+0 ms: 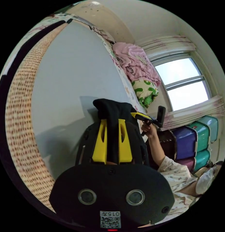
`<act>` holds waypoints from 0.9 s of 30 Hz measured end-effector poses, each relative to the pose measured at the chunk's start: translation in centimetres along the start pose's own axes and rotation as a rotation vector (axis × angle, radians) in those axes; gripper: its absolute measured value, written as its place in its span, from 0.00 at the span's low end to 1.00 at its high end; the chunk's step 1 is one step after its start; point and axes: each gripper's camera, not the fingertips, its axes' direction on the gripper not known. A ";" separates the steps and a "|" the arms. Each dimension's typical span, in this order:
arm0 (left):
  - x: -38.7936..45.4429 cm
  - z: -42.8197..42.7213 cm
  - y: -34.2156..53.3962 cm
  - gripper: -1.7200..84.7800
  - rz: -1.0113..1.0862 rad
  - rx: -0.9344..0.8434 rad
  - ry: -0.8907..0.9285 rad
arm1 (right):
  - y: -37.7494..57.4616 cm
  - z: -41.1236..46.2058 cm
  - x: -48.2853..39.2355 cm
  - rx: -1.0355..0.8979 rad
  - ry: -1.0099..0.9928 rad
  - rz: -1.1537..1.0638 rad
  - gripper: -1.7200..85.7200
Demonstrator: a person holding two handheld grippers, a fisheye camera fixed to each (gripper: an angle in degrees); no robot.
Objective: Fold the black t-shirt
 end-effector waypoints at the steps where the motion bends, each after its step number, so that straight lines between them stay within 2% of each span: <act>1: 2.1 -2.6 1.0 0.09 0.065 0.049 -0.027 | 0.6 -0.5 -0.3 0.029 -0.026 -0.016 0.07; 5: 10.9 -13.6 6.3 0.09 0.295 0.222 -0.100 | 5.8 -5.0 -4.6 0.233 -0.124 -0.198 0.06; 9: 19.8 -30.1 16.0 0.08 0.485 0.443 -0.115 | 11.7 -9.0 -9.9 0.413 -0.251 -0.450 0.05; 11: 23.0 -37.1 20.6 0.08 0.547 0.527 -0.127 | 13.9 -9.3 -11.9 0.444 -0.324 -0.554 0.05; 13: 27.1 -45.4 26.3 0.08 0.617 0.627 -0.226 | 15.9 -8.5 -14.1 0.464 -0.348 -0.653 0.05; 18: 32.1 -60.1 34.9 0.08 0.644 0.783 -0.442 | 19.1 -2.7 -18.3 0.493 -0.448 -0.849 0.05; 23: 32.9 -71.8 37.9 0.08 0.575 0.860 -0.598 | 17.3 5.6 -18.9 0.451 -0.572 -0.823 0.04; 27: 29.3 -79.9 35.3 0.08 0.470 0.833 -0.670 | 14.2 14.6 -18.1 0.385 -0.586 -0.735 0.04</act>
